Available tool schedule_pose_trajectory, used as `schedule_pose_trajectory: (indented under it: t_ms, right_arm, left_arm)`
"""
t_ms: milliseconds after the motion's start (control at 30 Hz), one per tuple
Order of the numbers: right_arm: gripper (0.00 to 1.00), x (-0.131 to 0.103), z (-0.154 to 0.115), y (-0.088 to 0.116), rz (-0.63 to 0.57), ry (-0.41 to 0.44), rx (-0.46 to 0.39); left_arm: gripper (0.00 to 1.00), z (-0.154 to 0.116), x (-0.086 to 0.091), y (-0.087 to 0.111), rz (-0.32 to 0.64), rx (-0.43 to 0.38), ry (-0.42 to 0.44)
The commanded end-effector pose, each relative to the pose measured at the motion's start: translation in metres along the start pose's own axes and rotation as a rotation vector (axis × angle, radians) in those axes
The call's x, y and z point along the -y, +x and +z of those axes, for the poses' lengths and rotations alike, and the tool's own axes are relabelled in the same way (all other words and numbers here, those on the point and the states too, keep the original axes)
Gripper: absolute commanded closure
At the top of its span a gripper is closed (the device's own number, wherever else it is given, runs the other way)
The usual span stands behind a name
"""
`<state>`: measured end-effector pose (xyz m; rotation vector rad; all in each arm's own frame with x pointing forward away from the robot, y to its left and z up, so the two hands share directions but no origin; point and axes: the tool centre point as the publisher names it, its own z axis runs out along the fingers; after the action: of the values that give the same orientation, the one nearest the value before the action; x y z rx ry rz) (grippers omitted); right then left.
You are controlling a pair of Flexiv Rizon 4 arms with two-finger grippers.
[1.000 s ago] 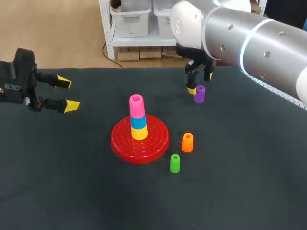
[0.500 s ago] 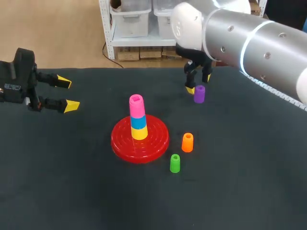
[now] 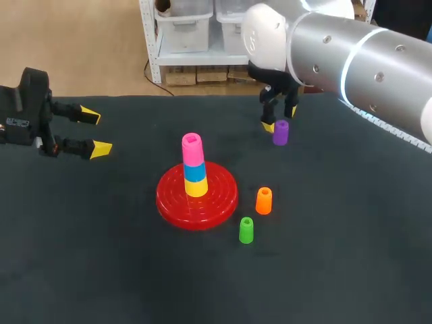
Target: Pick up and stack the cylinders on the red base in this order: pink,purple,orange,green
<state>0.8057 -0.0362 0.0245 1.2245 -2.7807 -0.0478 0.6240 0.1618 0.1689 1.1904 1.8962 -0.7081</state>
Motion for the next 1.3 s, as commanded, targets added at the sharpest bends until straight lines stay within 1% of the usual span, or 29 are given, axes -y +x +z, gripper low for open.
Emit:
schedule_pose_trajectory:
  t_ms: [33,100,200,233,333,367,433,500,533,567,600,633,767,867,1067,1300]
  right_arm:
    - [0.22,-0.002,0.001,0.010,0.008,0.009,0.021]
    - [0.23,-0.002,0.001,0.011,0.012,0.010,0.023]
    - [0.27,-0.002,0.001,0.012,0.015,0.010,0.025]
    - [0.31,-0.002,0.001,0.012,0.015,0.011,0.027]
    - [0.36,-0.004,0.002,0.012,0.014,0.012,0.028]
    - [0.39,-0.005,0.003,0.012,0.013,0.012,0.028]
    - [0.52,-0.006,0.004,0.011,0.011,0.012,0.027]
    - [0.56,-0.007,0.005,0.012,0.012,0.010,0.027]
    - [0.65,-0.007,0.006,0.012,0.013,0.009,0.026]
    - [0.76,-0.008,0.006,0.013,0.018,0.009,0.026]
    - [0.93,-0.008,0.005,0.014,0.025,0.010,0.026]
    - [1.00,-0.008,0.004,0.015,0.028,0.012,0.028]
    - [1.00,-0.010,-0.015,0.016,0.017,0.032,0.047]
    - [1.00,-0.020,-0.040,0.015,-0.051,0.062,0.030]
    - [1.00,-0.057,-0.093,0.009,-0.314,0.094,0.014]
    - [1.00,-0.110,-0.146,0.005,-0.639,0.142,0.037]
  left_arm:
    - [0.00,0.001,-0.002,0.002,0.003,0.003,0.002]
    - [0.00,0.001,-0.002,0.002,0.003,0.003,0.002]
    - [0.00,0.001,-0.002,0.002,0.003,0.003,0.002]
    - [0.00,0.001,-0.002,0.002,0.003,0.003,0.002]
    - [0.00,0.001,-0.002,0.002,0.003,0.003,0.002]
    - [0.00,0.001,-0.002,0.002,0.003,0.003,0.002]
    - [0.00,0.001,-0.002,0.002,0.003,0.003,0.002]
    - [0.00,0.001,-0.002,0.002,0.003,0.003,0.002]
    - [0.00,0.001,-0.002,0.002,0.003,0.003,0.002]
    - [0.00,0.001,-0.002,0.002,0.003,0.003,0.002]
    - [0.00,0.001,-0.002,0.002,0.003,0.003,0.002]
    - [0.00,0.001,-0.002,0.002,0.003,0.003,0.002]
    - [0.00,0.001,-0.002,0.002,0.003,0.003,0.002]
    - [0.00,0.001,-0.002,0.002,0.003,0.003,0.002]
    - [0.00,0.001,-0.002,0.002,0.003,0.003,0.002]
    - [0.00,0.001,-0.002,0.002,0.003,0.003,0.002]
